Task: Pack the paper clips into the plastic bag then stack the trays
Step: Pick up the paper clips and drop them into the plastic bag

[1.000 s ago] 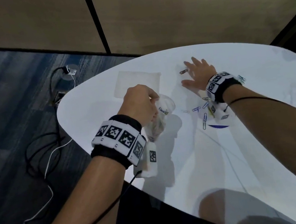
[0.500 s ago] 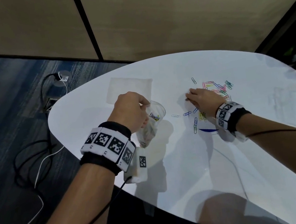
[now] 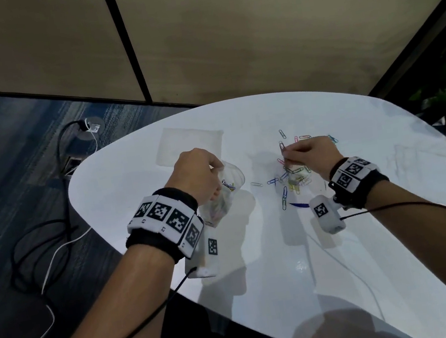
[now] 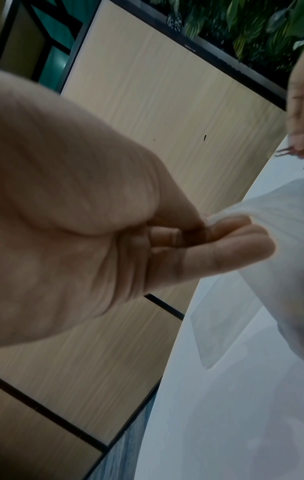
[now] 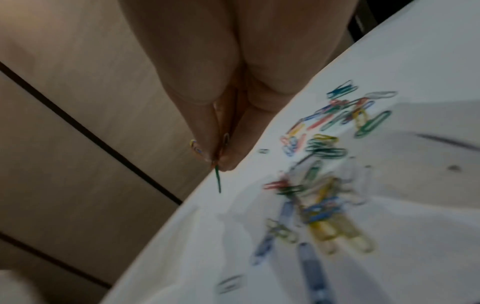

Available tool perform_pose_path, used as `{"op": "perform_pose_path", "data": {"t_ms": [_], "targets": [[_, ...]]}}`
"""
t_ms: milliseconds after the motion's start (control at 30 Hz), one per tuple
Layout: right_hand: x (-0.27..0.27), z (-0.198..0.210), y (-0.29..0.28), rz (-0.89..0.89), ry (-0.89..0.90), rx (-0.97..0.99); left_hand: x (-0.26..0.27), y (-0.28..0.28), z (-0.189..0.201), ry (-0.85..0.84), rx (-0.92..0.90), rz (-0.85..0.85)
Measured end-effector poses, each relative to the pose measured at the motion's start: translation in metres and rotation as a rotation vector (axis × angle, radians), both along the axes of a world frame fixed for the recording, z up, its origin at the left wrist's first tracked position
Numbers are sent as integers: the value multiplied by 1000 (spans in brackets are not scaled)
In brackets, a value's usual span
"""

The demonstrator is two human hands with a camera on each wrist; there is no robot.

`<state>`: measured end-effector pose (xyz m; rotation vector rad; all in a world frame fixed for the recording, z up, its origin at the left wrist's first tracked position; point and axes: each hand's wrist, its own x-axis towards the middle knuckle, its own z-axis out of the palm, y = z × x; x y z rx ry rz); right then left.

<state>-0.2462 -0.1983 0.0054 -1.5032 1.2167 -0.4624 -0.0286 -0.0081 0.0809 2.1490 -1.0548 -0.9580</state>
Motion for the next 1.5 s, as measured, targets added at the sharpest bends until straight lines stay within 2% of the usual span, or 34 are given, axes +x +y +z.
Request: {"op": "perform_pose_path", "data": {"t_ms": [67,167,267,367,433,533,600,667,767,800,833,967,1200,1267,1367,1400,1500], "targets": [[9,22,21,35,-223,132,-1,-2,-1,-14,4,-6],[23,42,56,174,-308,155,-4,-4,-1,-42,6,-24],[35,44,81,224,-225,33,-10,-7,-1,-41,9,-34],[42,35,91,335,-10,-207,-14,-8,0,-18,11,-37],[44,35,90,427,14,-199,-15,-9,2,9,12,-24],[39,50,73,332,-224,47,-14,-9,6,18,7,-12],[25,46,45,219,-264,81,-13,-10,6,24,12,-9],[4,29,10,111,-74,-60,-14,-10,5,17,8,-9],[-30,4,-33,55,529,-306,-14,-10,2,-17,-1,-21],[-40,-4,-43,40,661,-308,-13,-10,2,-10,-1,-20],[-46,-14,-52,25,718,-267,-13,-9,2,-3,-5,-19],[-37,-44,-66,76,707,-165,-11,-8,4,5,-19,9],[8,-49,-69,417,889,-339,-9,-6,9,22,-21,8],[10,-48,-69,412,899,-404,-9,-5,10,17,-19,6],[17,-38,-72,281,904,-439,-10,-5,9,9,-26,-1],[21,-36,-73,294,906,-420,-10,-5,8,8,-26,-2],[34,-38,-67,485,904,-443,-8,-4,8,1,-24,1]]}}
